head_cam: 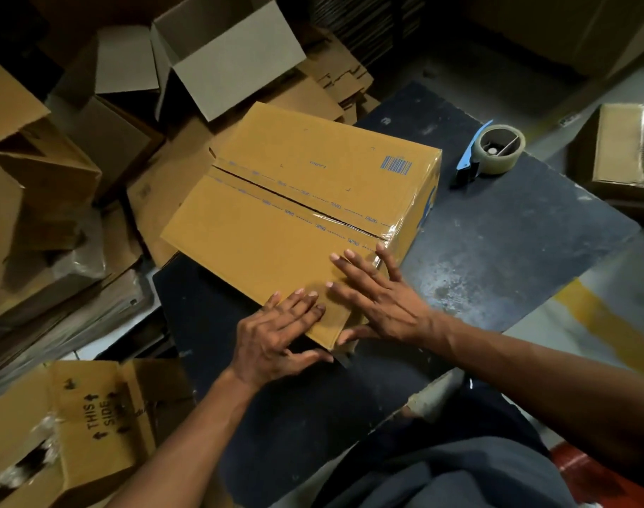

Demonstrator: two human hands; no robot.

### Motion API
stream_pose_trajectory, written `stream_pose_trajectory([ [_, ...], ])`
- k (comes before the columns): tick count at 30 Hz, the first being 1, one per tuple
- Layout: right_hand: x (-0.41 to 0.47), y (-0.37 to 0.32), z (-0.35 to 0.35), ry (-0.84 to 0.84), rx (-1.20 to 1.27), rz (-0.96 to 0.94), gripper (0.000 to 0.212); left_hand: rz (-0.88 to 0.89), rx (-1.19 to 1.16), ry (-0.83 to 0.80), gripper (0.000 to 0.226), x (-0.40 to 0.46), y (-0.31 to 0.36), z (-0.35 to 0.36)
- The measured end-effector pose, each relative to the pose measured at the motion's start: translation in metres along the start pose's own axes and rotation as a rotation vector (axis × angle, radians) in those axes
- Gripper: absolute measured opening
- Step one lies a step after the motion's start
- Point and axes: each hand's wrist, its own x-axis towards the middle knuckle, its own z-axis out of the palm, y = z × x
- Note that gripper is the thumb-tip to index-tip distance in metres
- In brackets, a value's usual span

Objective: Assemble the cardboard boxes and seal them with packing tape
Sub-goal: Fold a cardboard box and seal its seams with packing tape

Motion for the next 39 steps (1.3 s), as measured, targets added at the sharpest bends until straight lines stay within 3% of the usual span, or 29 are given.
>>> stream_pose_trajectory([
  [4, -0.026, 0.022, 0.007, -0.098, -0.151, -0.090, 0.099, -0.027, 0.014, 0.017, 0.084, 0.000, 0.005, 0.004],
  [10, -0.025, 0.017, -0.005, -0.170, -0.075, -0.082, 0.105, -0.227, 0.068, -0.019, 0.094, 0.001, 0.030, 0.012],
  [16, -0.023, 0.005, -0.002, -0.107, -0.010, 0.018, 0.112, -0.428, 0.043, -0.060, 0.089, 0.007, 0.051, 0.019],
  [21, -0.023, -0.002, 0.011, -0.039, -0.006, 0.075, 0.094, -0.489, 0.032, -0.038, 0.079, 0.009, 0.054, 0.020],
  [24, -0.022, -0.004, 0.019, 0.025, 0.016, 0.097, 0.084, -0.439, 0.086, -0.070, 0.074, 0.007, 0.055, 0.021],
  [27, -0.021, -0.001, 0.021, 0.048, -0.012, 0.074, 0.094, -0.330, 0.064, -0.091, 0.072, 0.000, 0.050, 0.017],
  [30, -0.021, 0.002, 0.016, 0.035, -0.016, 0.062, 0.105, -0.181, 0.113, -0.177, 0.090, -0.010, 0.036, 0.011],
  [34, -0.020, -0.003, 0.019, 0.033, -0.059, 0.082, 0.107, -0.038, 0.197, -0.107, 0.087, -0.013, 0.014, 0.016],
  [39, -0.020, -0.006, 0.015, 0.070, -0.028, 0.097, 0.100, -0.033, 0.198, -0.100, 0.078, -0.015, 0.015, 0.018],
])
